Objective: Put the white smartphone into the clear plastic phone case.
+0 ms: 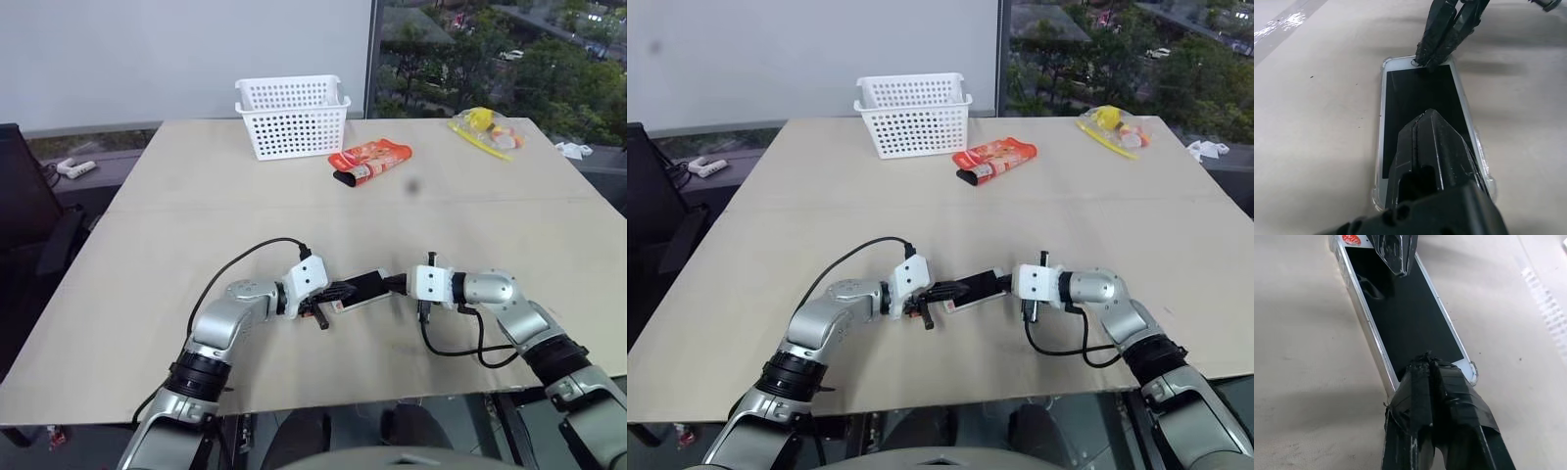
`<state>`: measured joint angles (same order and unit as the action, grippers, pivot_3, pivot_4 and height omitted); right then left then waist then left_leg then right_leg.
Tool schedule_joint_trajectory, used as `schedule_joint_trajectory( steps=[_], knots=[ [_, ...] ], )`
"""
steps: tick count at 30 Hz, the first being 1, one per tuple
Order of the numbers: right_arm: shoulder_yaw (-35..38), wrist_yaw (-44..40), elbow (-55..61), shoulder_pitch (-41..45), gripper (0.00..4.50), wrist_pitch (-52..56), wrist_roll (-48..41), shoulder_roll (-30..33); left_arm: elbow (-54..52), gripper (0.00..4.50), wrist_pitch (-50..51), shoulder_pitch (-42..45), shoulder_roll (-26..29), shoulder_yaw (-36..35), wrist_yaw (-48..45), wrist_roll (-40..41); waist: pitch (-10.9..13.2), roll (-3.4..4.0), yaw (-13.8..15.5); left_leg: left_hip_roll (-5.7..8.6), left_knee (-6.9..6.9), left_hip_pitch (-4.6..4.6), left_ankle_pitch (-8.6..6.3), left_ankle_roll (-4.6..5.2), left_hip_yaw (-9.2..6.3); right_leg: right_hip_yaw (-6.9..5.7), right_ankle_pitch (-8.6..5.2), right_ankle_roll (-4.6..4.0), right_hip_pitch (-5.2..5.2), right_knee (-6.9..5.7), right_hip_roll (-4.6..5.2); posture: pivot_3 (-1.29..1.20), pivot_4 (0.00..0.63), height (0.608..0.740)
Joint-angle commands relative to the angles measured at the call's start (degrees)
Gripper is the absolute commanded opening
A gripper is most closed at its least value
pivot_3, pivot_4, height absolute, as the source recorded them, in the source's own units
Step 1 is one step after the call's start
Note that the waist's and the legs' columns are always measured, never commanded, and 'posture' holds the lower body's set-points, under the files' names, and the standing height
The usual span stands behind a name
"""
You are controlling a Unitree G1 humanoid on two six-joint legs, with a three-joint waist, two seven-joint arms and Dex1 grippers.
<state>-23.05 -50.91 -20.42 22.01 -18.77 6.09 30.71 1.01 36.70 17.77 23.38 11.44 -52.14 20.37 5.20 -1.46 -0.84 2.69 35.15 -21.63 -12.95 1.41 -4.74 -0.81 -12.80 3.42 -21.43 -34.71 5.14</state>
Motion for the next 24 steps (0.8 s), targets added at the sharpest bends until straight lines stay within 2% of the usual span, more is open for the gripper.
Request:
schedule_joint_trajectory(
  steps=[1, 3, 5, 6, 8, 10, 11, 12, 13, 15, 16, 17, 18, 20, 21, 24],
  knots=[
    [-12.72, -3.26, -20.97, -8.53, 0.09, 6.57, 13.80, 1.29, -0.59, 0.00, -0.54, 0.31, 0.07, -0.22, -0.20, 0.21, -0.11, 0.13, -0.01, 0.00, 0.00, -0.01, 0.00, 0.00, 0.00, 0.00, 0.00, 0.00, 0.00, 0.03, 0.00, 0.00, 0.150, 0.740],
    [-10.76, -3.15, -20.77, -8.57, 0.09, 6.05, 11.31, 0.40, -0.47, 0.00, -0.61, 0.41, -0.04, -0.22, -0.13, 0.17, -0.41, 0.57, -0.22, -0.01, 0.01, -0.19, -0.01, 0.00, -0.08, -0.17, 0.00, 0.00, 0.02, 0.43, -0.06, 0.00, 0.150, 0.740],
    [-7.49, -3.96, -18.81, -9.00, 0.09, 5.30, 6.49, -0.72, -0.44, 0.00, -0.97, 0.45, -0.16, -0.27, -0.09, 0.11, -0.72, 1.12, -0.63, -0.31, 0.01, -0.68, -0.02, 0.00, -0.43, -0.85, 0.00, 0.00, 0.15, 1.43, -0.28, 0.00, 0.150, 0.740],
    [-5.28, -4.60, -16.87, -9.52, 0.09, 5.74, 3.29, -1.38, -0.59, 0.00, -1.58, 0.35, -0.27, -0.52, -0.14, 0.20, -0.71, 1.14, -0.81, -0.46, -0.03, -1.01, -0.03, 0.02, -0.50, -1.15, 0.00, 0.00, 0.17, 1.75, -0.30, 0.00, 0.150, 0.740],
    [-2.16, -6.17, -13.20, -10.36, 0.09, 6.78, -1.57, -1.84, -1.18, 0.00, -2.48, 0.19, -0.67, -1.38, 0.04, 0.75, -0.40, 0.62, -0.64, -0.43, -0.17, -1.26, -0.04, 0.05, -0.27, -0.85, -0.01, 0.01, 0.13, 1.29, -0.23, 0.00, 0.150, 0.740],
    [2.45, -8.51, -5.44, -11.80, 0.09, 10.80, -10.34, -1.77, -2.78, 0.00, -3.42, 0.07, -0.99, -3.04, 0.06, 2.06, -0.03, 0.26, 0.12, -0.33, -0.18, -1.08, -0.04, 0.05, 0.44, 0.10, -0.23, 0.15, -0.06, 0.20, -0.16, 0.00, 0.150, 0.740],
    [4.72, -10.00, -1.10, -12.47, 0.61, 12.79, -14.60, -0.91, -3.89, 0.00, -3.97, 0.06, -0.92, -4.10, -0.21, 2.90, 0.25, 0.27, 0.35, -0.19, -0.19, -0.97, -0.04, 0.05, 0.68, 0.44, -0.36, -0.03, -0.24, -0.28, -0.09, 0.00, 0.150, 0.740],
    [6.21, -10.98, 1.90, -12.96, 0.81, 14.33, -17.17, -0.26, -4.56, 0.00, -4.39, 0.04, -0.84, -4.76, -0.42, 3.41, 0.96, 0.39, 0.78, -0.21, -0.19, -0.61, -0.04, 0.05, 0.70, 0.40, -0.37, -0.04, -0.31, -0.30, -0.05, 0.00, 0.150, 0.740],
    [8.04, -11.63, 5.09, -13.37, 1.30, 16.53, -20.12, 0.59, -5.40, 0.00, -5.28, 0.00, -0.53, -5.37, -0.53, 3.52, 1.28, 0.50, 0.86, -0.36, -0.23, -0.66, -0.03, 0.04, 0.68, 0.18, -0.37, -0.05, -0.32, -0.27, -0.04, 0.00, 0.150, 0.740],
    [11.50, -12.33, 10.18, -13.99, 1.99, 20.34, -24.96, 2.04, -7.10, 0.00, -5.88, -0.24, 0.05, -6.63, -0.71, 4.27, 1.92, 1.27, 1.06, -0.42, -0.21, -0.98, 0.00, 0.05, 0.61, 0.04, -0.35, -0.08, -0.59, -0.22, -0.04, 0.00, 0.150, 0.740],
    [13.28, -12.69, 12.51, -14.25, 2.60, 22.34, -27.29, 2.85, -7.96, 0.25, -5.87, -0.37, 0.23, -7.60, -0.55, 4.94, 2.09, 1.56, 1.31, -0.39, -0.15, -1.31, 0.06, 0.01, 0.62, 0.03, -0.33, -0.09, -0.92, -0.23, -0.06, 0.00, 0.150, 0.740],
    [15.10, -12.92, 14.62, -14.50, 3.01, 24.42, -29.66, 3.66, -8.87, 0.52, -5.42, -0.63, 0.51, -8.77, -0.50, 6.04, 2.14, 1.60, 1.33, -0.38, 0.02, -1.76, 0.29, 0.21, 0.47, 0.06, -0.29, -0.32, -1.34, -0.26, -0.24, 0.00, 0.150, 0.740],
    [16.49, -13.08, 16.16, -14.76, 3.65, 26.07, -31.41, 4.31, -9.65, 0.95, -4.95, -0.91, 0.84, -9.70, -0.46, 6.94, 2.25, 1.54, 1.32, -0.39, 0.24, -2.08, 0.32, 0.17, 0.34, 0.05, -0.29, -0.14, -1.60, -0.28, -0.38, 0.00, 0.150, 0.740],
    [18.68, -13.33, 18.01, -15.34, 4.32, 28.15, -33.44, 5.63, -10.86, 1.65, -4.32, -1.70, 2.10, -11.01, -0.65, 7.89, 2.65, 1.40, 1.52, -0.34, 0.22, -2.41, 0.34, 0.10, 0.36, 0.05, -0.44, 0.06, -1.86, -0.17, -0.38, 0.00, 0.150, 0.740],
    [19.78, -13.55, 18.63, -15.73, 4.50, 28.88, -34.16, 6.42, -11.22, 2.16, -4.35, -2.31, 2.99, -11.58, -0.65, 7.92, 2.72, 1.40, 1.53, -0.31, 0.16, -2.60, 0.26, 0.18, 0.35, 0.04, -0.51, 0.11, -2.02, -0.11, -0.35, 0.00, 0.150, 0.740],
    [23.89, -14.62, 18.71, -17.13, 4.50, 29.84, -35.97, 9.11, -11.64, 3.48, -6.15, -5.38, 7.45, -12.75, -1.55, 6.28, 3.21, 1.52, 1.78, -0.18, 0.14, -3.02, 0.24, 0.19, 0.29, -0.06, -0.52, 0.13, -2.31, 0.06, -0.25, 0.00, 0.150, 0.740]
  ],
)
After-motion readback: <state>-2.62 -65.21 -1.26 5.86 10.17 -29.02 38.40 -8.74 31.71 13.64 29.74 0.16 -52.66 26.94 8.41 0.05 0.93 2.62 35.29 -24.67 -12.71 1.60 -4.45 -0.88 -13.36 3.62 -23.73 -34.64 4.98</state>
